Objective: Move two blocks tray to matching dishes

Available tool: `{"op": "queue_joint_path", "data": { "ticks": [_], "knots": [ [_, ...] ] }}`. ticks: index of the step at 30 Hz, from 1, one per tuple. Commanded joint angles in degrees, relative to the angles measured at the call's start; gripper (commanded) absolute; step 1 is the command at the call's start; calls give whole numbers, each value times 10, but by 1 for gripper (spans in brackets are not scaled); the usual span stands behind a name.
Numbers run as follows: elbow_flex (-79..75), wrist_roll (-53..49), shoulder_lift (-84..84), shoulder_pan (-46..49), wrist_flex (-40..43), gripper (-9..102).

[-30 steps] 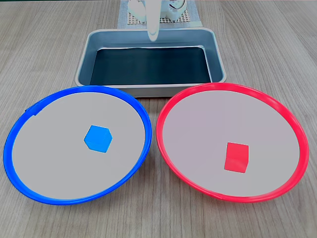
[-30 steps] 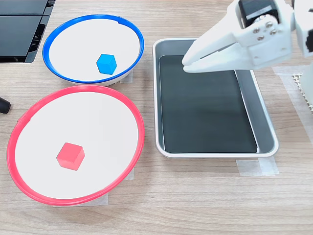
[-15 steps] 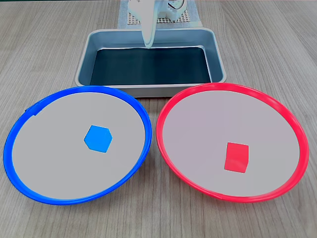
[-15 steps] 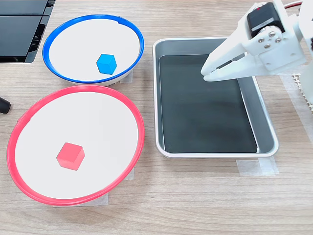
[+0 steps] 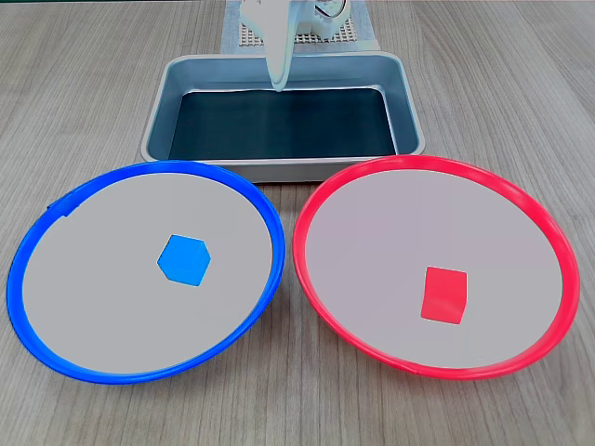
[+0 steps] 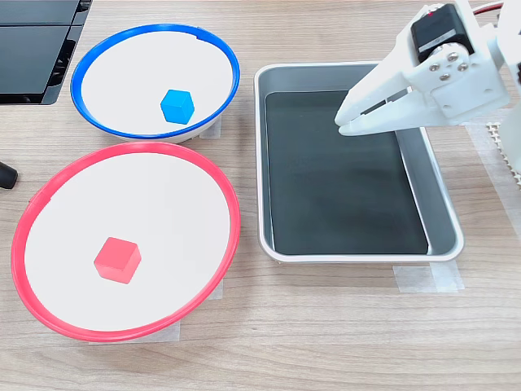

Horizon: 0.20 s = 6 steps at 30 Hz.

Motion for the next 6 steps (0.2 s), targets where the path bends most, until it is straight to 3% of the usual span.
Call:
{"op": "queue_joint_path", "data": {
  "ticks": [1, 6],
  "knots": [
    [1, -4, 13, -2, 3, 0],
    [1, -4, 13, -2, 3, 0]
  ]
}}
